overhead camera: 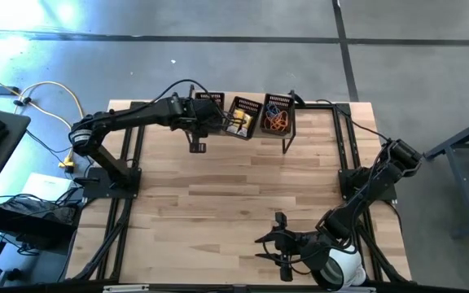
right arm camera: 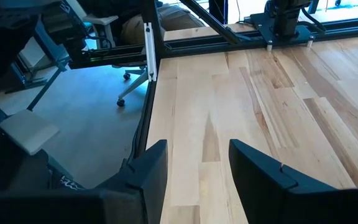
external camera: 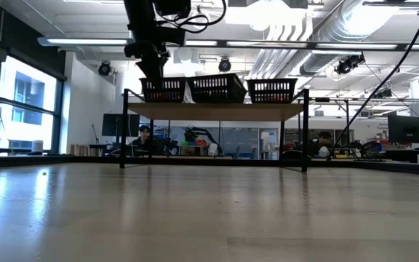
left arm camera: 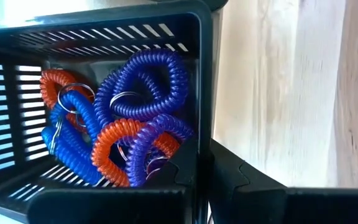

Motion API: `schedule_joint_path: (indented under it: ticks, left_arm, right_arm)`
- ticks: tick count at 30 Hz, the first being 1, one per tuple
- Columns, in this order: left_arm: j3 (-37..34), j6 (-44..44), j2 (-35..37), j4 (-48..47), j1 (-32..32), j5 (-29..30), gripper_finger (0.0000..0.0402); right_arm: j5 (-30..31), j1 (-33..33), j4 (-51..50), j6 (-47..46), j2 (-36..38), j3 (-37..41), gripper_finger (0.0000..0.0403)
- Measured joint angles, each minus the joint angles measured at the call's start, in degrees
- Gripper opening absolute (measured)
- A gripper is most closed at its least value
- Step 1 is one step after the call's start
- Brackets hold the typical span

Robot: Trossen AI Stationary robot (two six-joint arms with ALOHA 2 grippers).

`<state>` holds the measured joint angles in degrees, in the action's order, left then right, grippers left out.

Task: Pick & Place Office Desk Supplies
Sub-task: Put the black bin on the shelf

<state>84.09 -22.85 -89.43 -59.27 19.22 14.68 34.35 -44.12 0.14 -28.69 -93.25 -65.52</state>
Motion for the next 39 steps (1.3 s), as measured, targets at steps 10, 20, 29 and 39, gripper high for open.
schedule_joint_path:
  ticks: [10,20,29,39]
  left_arm:
    - [0.0,1.9,0.0,0.0,0.0,0.9,0.0015]
    - [0.0,2.8,0.0,0.0,0.0,6.5,0.0015]
    - [0.0,2.0,0.0,-0.1,0.0,3.4,0.0015]
    - [0.0,2.0,0.0,-0.1,0.0,2.5,0.0015]
  right_arm:
    - [0.0,0.0,0.0,0.0,0.0,0.0,0.016]
    - [0.0,0.0,-0.3,0.0,0.0,0.0,0.016]
    - [0.0,0.0,-0.3,-0.1,0.0,0.0,0.016]
    - [0.0,0.0,-0.4,-0.1,0.0,0.0,0.016]
